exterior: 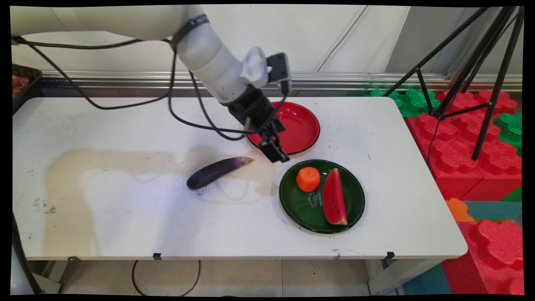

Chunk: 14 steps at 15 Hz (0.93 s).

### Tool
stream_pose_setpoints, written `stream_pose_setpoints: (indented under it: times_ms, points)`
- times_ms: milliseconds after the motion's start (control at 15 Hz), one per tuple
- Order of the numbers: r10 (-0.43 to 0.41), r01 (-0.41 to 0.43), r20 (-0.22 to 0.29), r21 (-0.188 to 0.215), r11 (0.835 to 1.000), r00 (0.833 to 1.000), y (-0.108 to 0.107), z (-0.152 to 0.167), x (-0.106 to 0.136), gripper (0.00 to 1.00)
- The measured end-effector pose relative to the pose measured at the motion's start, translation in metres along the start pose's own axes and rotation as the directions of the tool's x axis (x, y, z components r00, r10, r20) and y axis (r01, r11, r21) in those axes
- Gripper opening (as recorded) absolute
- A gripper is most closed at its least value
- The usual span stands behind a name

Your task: Pick up the mandarin from the green plate

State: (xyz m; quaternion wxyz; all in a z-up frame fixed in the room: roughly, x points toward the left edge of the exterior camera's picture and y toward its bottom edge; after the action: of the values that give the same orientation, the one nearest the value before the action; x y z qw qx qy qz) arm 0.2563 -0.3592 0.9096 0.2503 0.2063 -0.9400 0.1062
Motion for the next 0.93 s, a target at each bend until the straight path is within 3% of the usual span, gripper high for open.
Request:
stream_pose_setpoints:
  times_ms: [400,933]
  points:
    - [-0.030,0.030,0.012,-0.021,0.999,0.999,0.010,0.038,0.017,1.00]
    - [-0.072,0.073,0.098,-0.005,0.997,0.993,0.019,0.092,0.033,1.00]
